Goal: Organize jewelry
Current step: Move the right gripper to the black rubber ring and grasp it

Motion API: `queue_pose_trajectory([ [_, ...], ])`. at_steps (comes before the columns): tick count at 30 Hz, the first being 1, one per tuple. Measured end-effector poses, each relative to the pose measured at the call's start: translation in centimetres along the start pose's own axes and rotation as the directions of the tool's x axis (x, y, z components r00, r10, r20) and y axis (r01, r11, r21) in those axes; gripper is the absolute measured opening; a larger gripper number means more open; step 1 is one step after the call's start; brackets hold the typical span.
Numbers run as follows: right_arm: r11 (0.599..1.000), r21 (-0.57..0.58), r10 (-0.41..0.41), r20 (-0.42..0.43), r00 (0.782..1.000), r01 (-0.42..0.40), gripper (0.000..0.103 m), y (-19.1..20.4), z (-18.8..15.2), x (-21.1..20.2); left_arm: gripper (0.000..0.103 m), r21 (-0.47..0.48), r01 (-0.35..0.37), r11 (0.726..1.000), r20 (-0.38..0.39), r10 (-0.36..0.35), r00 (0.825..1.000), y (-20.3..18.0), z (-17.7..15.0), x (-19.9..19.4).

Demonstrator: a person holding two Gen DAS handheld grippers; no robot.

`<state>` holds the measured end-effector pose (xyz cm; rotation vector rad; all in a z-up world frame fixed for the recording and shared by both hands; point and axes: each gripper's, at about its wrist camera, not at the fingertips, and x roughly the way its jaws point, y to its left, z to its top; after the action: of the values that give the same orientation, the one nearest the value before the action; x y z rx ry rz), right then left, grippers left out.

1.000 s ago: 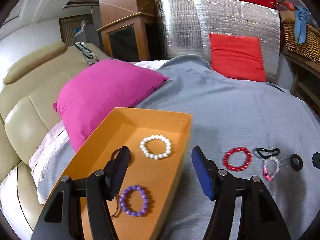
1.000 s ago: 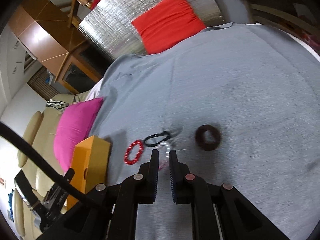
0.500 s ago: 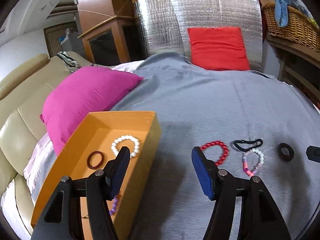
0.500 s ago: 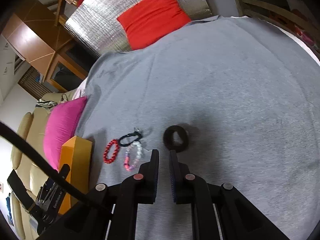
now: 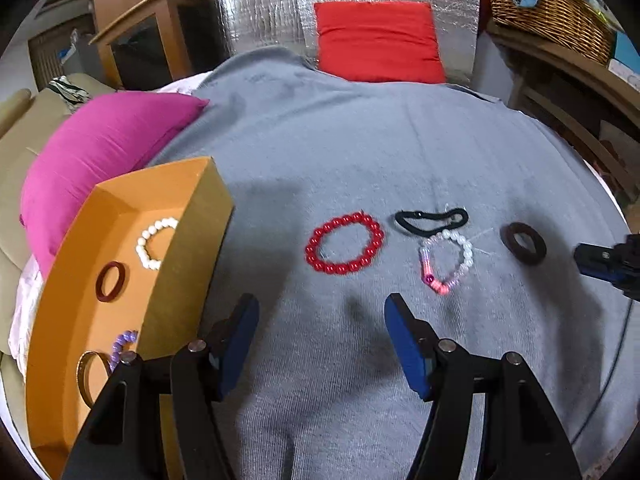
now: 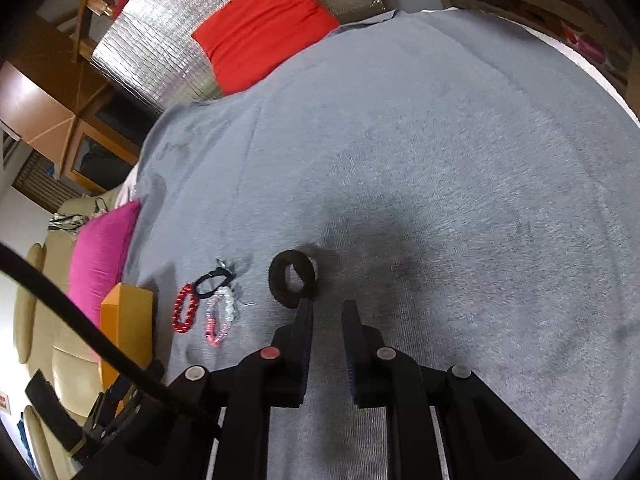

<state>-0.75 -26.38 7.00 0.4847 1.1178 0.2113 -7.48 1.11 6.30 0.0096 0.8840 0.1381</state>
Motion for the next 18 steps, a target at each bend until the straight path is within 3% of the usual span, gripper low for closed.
queue_pose_trajectory([
  [5,1.0,-0.008,-0.017,0.001,1.0,0.017,0.018,0.8,0.4,2.0,0.066,0.017,-0.004,1.0,-0.008,0.005,1.0,0.6,-0.1,0.1],
  [8,0.999,-0.034,-0.034,0.005,0.999,0.034,0.029,1.6,0.7,3.1,0.066,0.016,-0.004,1.0,-0.01,0.005,1.0,1.0,0.1,0.3],
  [13,0.993,-0.098,-0.058,0.041,0.997,0.062,0.029,2.6,1.0,4.1,0.066,0.026,-0.003,1.0,-0.025,0.003,1.0,1.1,0.4,1.0],
  [18,0.981,-0.147,-0.116,0.056,0.992,0.123,0.014,3.0,0.6,4.7,0.066,0.032,0.01,0.999,-0.039,-0.009,0.999,0.7,0.6,1.6],
])
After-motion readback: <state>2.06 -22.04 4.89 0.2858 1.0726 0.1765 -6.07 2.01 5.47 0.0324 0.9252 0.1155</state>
